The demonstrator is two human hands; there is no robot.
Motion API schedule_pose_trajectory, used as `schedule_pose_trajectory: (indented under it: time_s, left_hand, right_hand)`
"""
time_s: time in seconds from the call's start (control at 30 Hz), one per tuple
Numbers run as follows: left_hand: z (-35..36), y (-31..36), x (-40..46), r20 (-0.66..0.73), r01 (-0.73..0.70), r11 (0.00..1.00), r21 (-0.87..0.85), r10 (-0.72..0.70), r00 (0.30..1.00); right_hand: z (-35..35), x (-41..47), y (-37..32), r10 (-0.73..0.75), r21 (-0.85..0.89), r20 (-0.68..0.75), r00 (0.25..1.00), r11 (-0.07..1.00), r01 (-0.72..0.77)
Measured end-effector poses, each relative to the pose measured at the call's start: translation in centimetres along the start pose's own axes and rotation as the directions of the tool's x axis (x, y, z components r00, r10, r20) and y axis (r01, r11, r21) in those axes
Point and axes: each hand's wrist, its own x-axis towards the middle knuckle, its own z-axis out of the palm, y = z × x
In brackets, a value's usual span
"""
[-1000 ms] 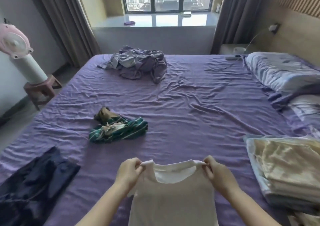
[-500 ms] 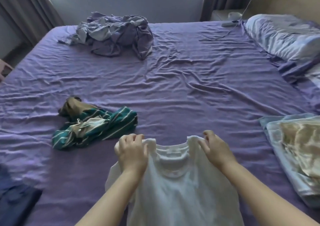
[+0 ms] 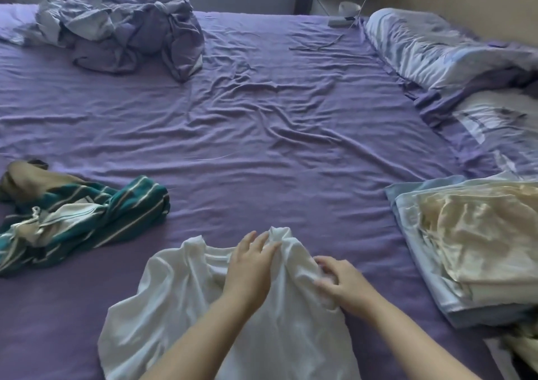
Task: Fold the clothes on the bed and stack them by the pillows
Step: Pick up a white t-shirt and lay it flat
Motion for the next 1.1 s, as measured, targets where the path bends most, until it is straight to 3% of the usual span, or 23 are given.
schedule_pose_trajectory:
  time_s: [0.13,0.27,0.43,0.6,0.67,0.73,0.83,0.93,1.1]
  left_hand:
    - [-0.3,1.5,3.4,0.080,-0.083,0.997,0.010,0.082,0.993]
    - [0.0,3.8,6.5,0.162,-0.130,0.988,0.083,0.115,0.980]
    - [1.2,7.0,9.0,0.202,-0.089,0.987,0.135,0.060,0.978]
    - [2.5,8.3,10.5,-0.003,0.088,0.989,0.121,-0.089,0.996]
    - [3.1,8.8,10.1,-0.050,0.149,0.981,0.127,-0.143,0.988]
    - [3.4,9.5,8.5,-0.195,0.121,0.981,0.154,-0.090,0.977]
    - [5.0,10.3,5.4,-0.365,-0.100,0.984,0.147,0.148,0.919]
    - [6.6,10.5,3.0,-0.217,-0.192,0.969,0.158,0.224,0.950]
    - [7.7,10.7,1.7,0.069,-0.117,0.974,0.193,0.106,0.992]
  right_hand:
    - [-0.1,0.0,1.5,-0.074,-0.007,-0.155,0.985,0.997,0.074]
    - [-2.0,0.0,3.3,0.075,0.188,-0.321,0.944,0.982,-0.014]
    - [-3.7,0.7,5.8,0.188,0.003,-0.405,0.895,0.979,-0.204]
    - [-3.5,1.1,8.0,0.064,0.165,-0.330,0.942,0.986,-0.009]
    - [-3.1,1.0,8.6,0.091,0.183,-0.356,0.930,0.983,-0.026]
    - [-2.7,0.6,8.9,0.158,0.249,-0.391,0.907,0.967,-0.061]
    - [-1.8,-0.2,9.2,0.186,0.246,-0.360,0.914,0.964,-0.100]
    - [-1.0,-0.5,9.5,0.179,0.135,-0.360,0.915,0.981,-0.139]
    - [-0.5,-0.7,9.1,0.212,0.318,-0.556,0.804,0.948,-0.031]
